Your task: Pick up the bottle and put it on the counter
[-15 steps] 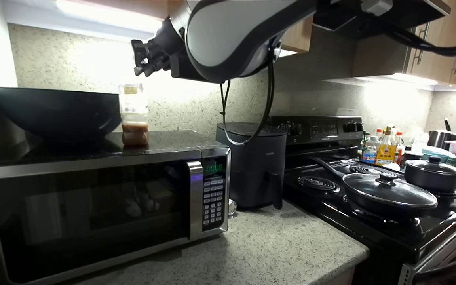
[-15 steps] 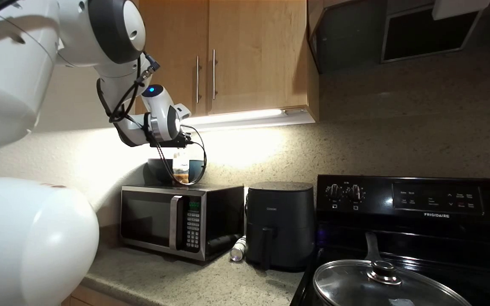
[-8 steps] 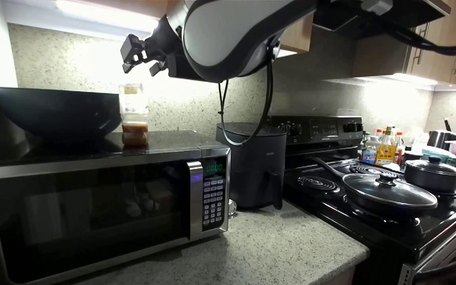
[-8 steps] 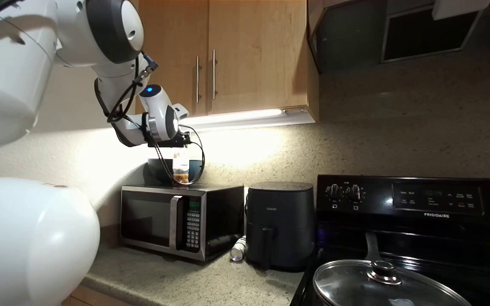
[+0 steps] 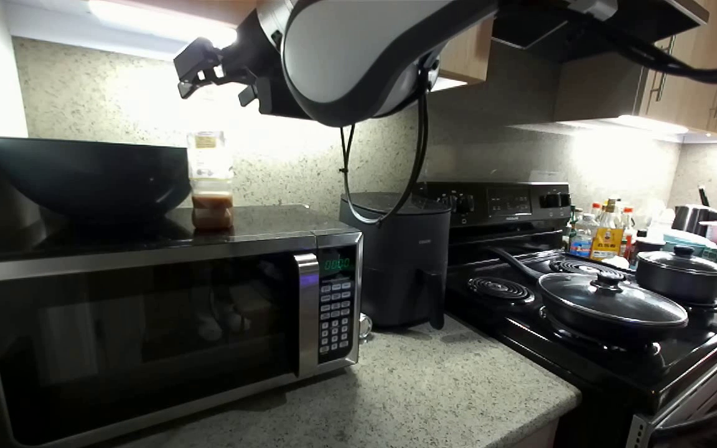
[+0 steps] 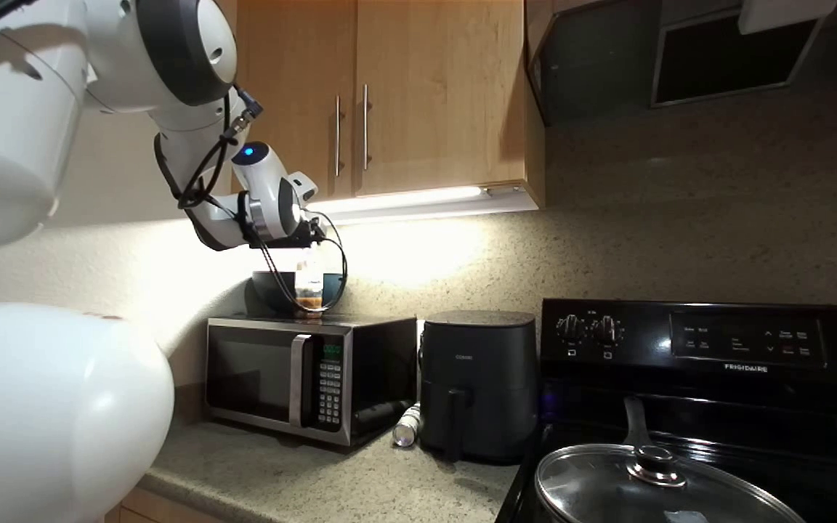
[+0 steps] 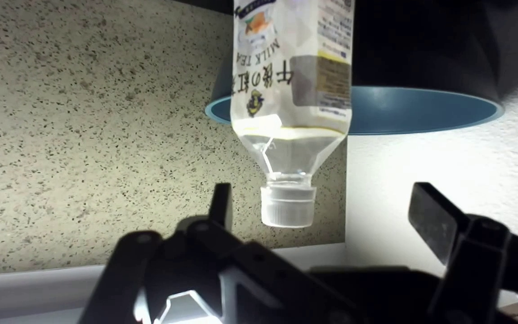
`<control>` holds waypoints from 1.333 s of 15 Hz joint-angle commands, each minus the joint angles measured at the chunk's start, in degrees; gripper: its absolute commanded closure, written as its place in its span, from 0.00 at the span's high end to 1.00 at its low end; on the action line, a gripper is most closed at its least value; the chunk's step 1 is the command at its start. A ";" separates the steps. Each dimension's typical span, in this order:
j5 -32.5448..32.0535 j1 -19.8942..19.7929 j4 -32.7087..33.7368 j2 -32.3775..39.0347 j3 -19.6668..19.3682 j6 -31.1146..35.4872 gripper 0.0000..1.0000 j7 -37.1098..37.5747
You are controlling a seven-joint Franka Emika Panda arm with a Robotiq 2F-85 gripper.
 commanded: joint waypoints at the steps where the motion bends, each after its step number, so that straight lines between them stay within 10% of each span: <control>1: -0.29 0.28 0.57 1.19 -1.05 2.75 1.00 0.38; 13: -0.77 -11.41 5.51 6.52 12.21 7.62 1.00 -2.36; 14: -0.91 -12.81 6.26 7.10 13.80 7.39 0.75 -2.65; 20: -1.32 -19.32 9.52 9.27 20.92 6.89 0.41 -5.28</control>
